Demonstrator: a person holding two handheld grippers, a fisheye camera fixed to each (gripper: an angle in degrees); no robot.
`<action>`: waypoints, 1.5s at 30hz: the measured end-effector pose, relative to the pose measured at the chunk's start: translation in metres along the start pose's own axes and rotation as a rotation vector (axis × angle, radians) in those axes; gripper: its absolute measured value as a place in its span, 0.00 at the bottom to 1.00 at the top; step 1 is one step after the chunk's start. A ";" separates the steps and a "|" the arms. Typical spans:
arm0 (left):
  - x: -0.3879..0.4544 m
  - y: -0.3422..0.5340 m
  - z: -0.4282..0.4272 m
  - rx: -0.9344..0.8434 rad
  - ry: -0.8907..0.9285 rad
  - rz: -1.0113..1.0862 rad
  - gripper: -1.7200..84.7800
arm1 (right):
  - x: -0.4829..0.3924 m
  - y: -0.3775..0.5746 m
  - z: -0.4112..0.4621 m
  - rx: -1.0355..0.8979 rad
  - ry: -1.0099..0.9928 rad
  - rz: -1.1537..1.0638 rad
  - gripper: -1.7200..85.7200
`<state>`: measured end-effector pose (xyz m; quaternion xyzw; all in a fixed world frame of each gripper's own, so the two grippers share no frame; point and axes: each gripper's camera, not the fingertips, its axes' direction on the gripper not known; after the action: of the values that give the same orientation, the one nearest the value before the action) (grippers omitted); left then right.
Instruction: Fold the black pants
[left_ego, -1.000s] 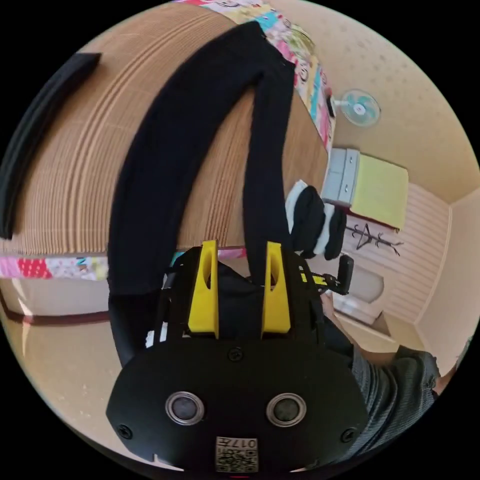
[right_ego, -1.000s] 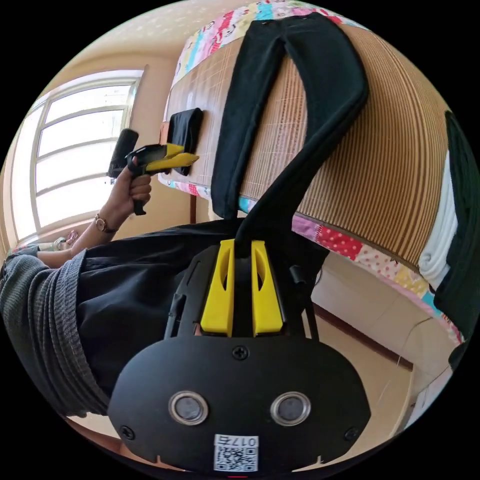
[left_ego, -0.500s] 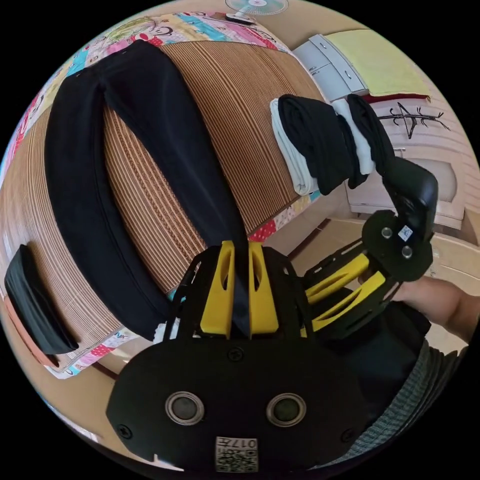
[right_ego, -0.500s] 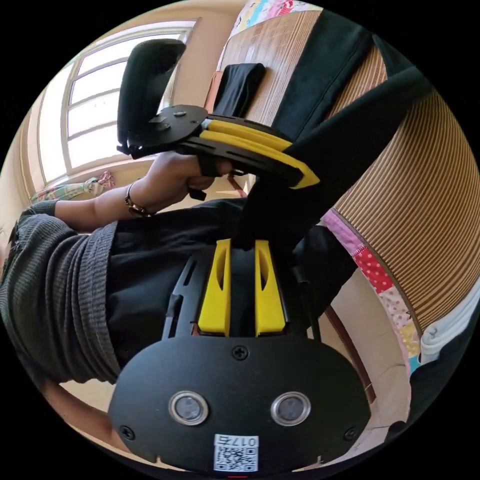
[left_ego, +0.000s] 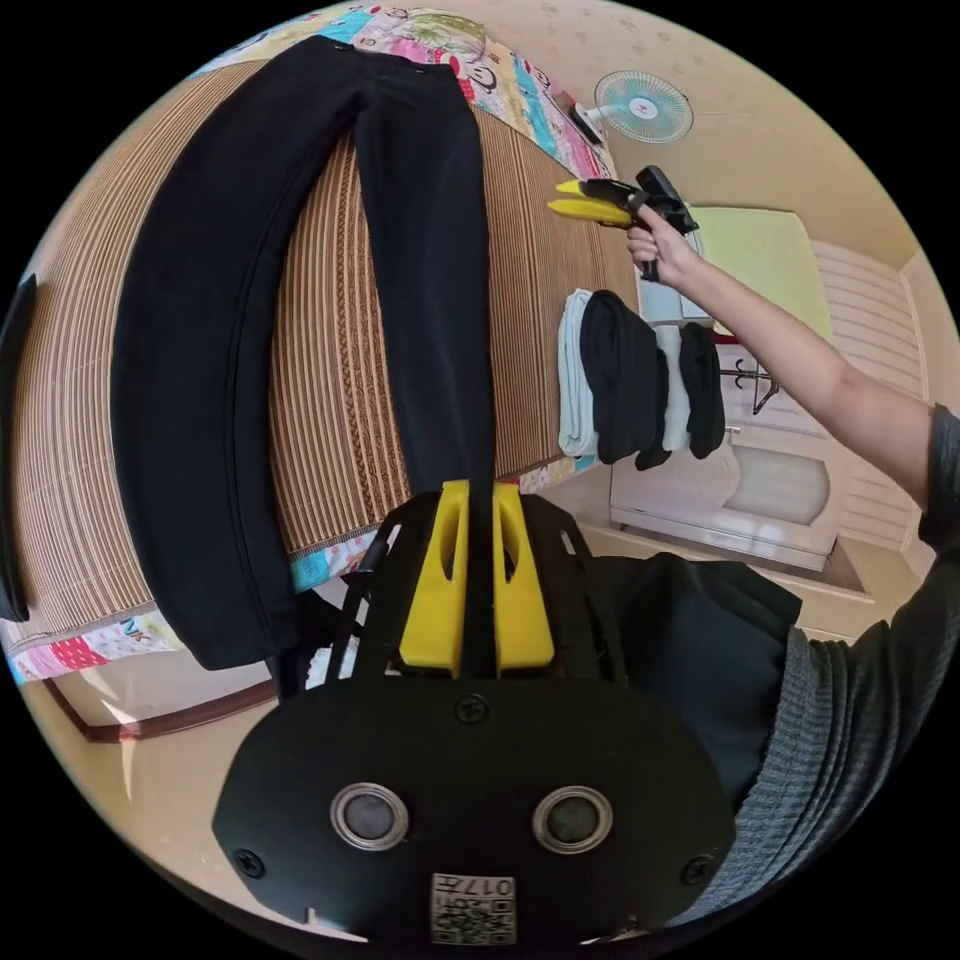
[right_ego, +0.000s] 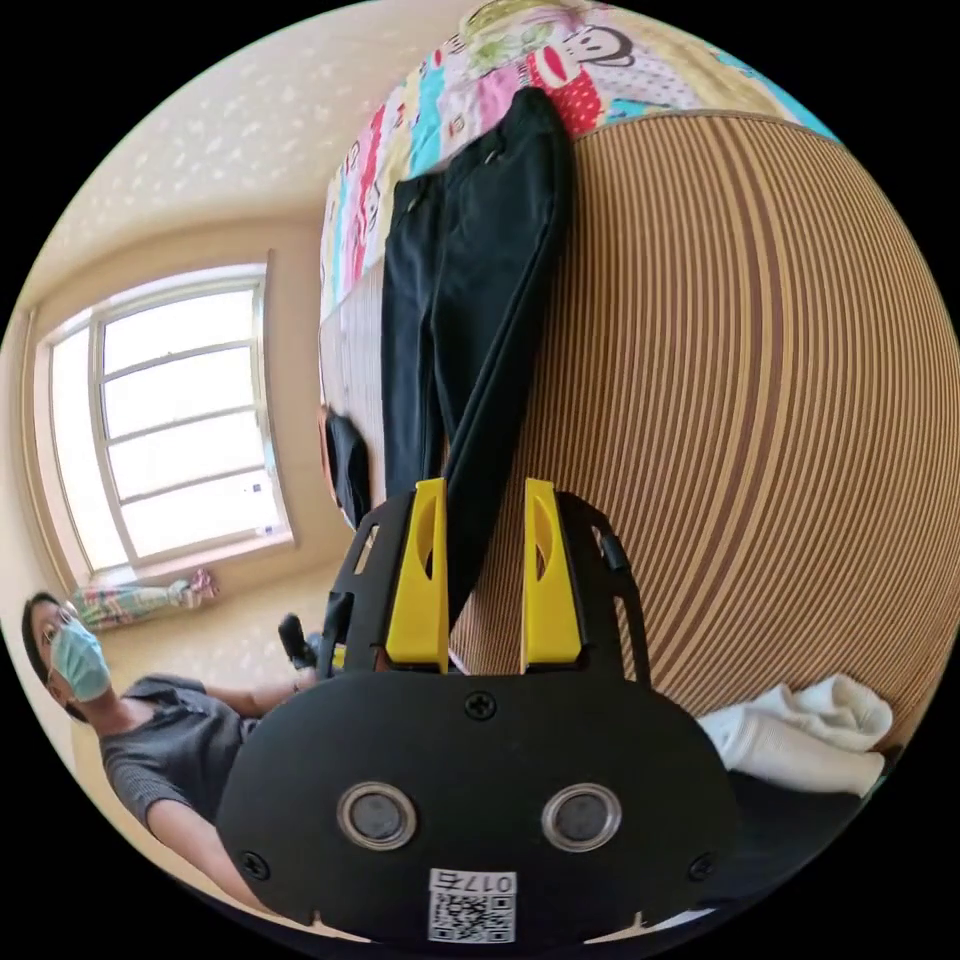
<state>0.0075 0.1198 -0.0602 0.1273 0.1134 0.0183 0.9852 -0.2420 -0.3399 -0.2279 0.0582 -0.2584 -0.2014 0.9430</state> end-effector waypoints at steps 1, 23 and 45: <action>-0.005 0.002 -0.002 0.005 0.003 -0.009 0.07 | 0.000 -0.009 0.002 0.037 -0.012 0.021 0.16; -0.140 0.074 -0.089 0.165 0.110 -0.294 0.06 | -0.331 -0.095 0.256 0.114 0.529 -0.447 0.05; -0.203 0.057 -0.154 -0.082 -0.006 -0.203 0.07 | -0.078 0.034 0.226 0.351 -0.122 0.051 0.13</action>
<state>-0.2260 0.1994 -0.1462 0.0748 0.1217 -0.0775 0.9867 -0.4067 -0.2784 -0.0620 0.2030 -0.3477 -0.1325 0.9057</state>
